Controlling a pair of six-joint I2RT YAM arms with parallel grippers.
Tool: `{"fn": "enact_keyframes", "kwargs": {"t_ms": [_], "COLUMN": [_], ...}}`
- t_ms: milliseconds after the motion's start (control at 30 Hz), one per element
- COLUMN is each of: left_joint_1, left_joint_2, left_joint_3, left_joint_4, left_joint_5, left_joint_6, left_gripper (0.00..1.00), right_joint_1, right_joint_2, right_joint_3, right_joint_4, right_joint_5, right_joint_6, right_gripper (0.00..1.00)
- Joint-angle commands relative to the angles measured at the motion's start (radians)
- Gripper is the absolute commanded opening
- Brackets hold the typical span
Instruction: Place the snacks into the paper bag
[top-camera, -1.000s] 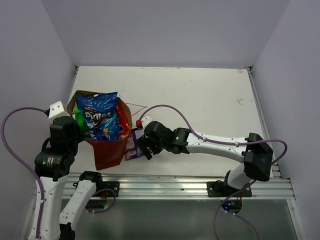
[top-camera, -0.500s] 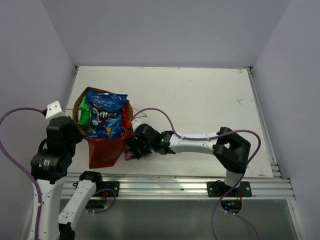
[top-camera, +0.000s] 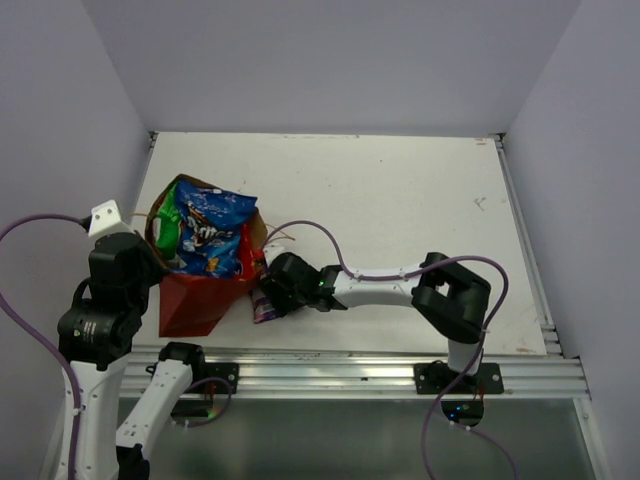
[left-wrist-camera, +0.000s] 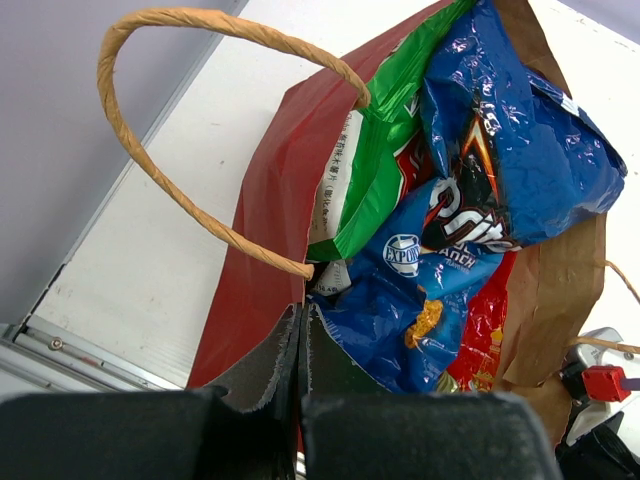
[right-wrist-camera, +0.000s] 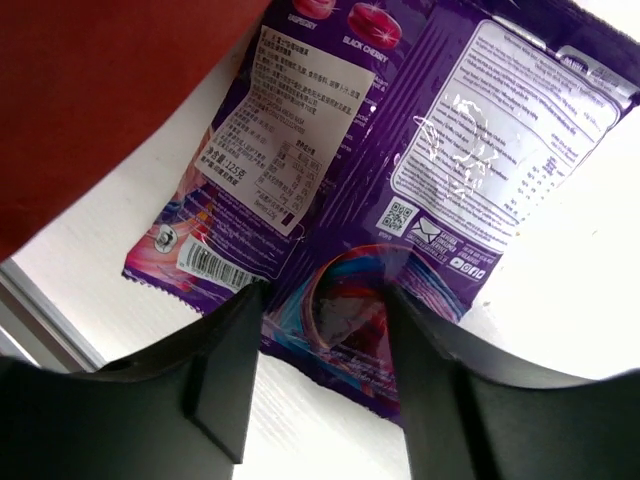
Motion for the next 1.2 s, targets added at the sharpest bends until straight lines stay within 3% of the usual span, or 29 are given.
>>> {"fn": "enact_keyframes", "kwargs": {"t_ms": [0,167,233,267,367,500,667,867,933,1100,1167], "left_joint_1": [-0.002,-0.002,-0.002,-0.002,-0.004,-0.002,-0.002,-0.004,-0.004,-0.005,-0.005], "left_joint_2": [0.012,0.012,0.01,0.01,0.012,0.017,0.013,0.013,0.017,0.026,0.027], "left_joint_3": [0.029,0.023,0.02,0.019,0.013,0.013,-0.001,-0.021,-0.026,-0.03,-0.03], "left_joint_4": [0.01,0.018,0.02,0.021,0.032,0.035,0.044,0.059,0.066,0.079,0.079], "left_joint_5": [-0.014,-0.014,-0.015,-0.014,-0.011,-0.009,-0.004,0.002,0.005,0.014,0.014], "left_joint_6": [0.028,0.03,0.031,0.031,0.033,0.034,0.036,0.036,0.038,0.039,0.041], "left_gripper": [0.0,0.0,0.0,0.0,0.0,0.0,0.0,0.0,0.0,0.0,0.0], "right_joint_1": [-0.006,-0.007,-0.006,-0.006,-0.006,-0.006,-0.004,-0.006,-0.006,-0.004,-0.002], "right_joint_2": [0.035,0.043,0.032,0.031,0.038,0.0,-0.159,-0.235,-0.218,-0.069,-0.02], "right_joint_3": [-0.03,-0.055,-0.07,-0.071,-0.058,-0.032,0.114,0.518,0.721,1.225,1.344], "right_joint_4": [-0.043,-0.056,-0.051,-0.054,-0.082,-0.14,-0.382,-0.758,-0.877,-1.069,-1.137], "right_joint_5": [0.024,0.05,0.068,0.073,0.082,0.083,0.042,-0.047,-0.09,-0.145,-0.145], "right_joint_6": [0.0,0.005,0.003,0.005,0.002,-0.024,-0.09,-0.147,-0.17,-0.201,-0.207], "right_gripper": [0.51,0.45,0.38,0.2,0.0,0.0,0.0,0.0,0.0,0.0,0.0]}}
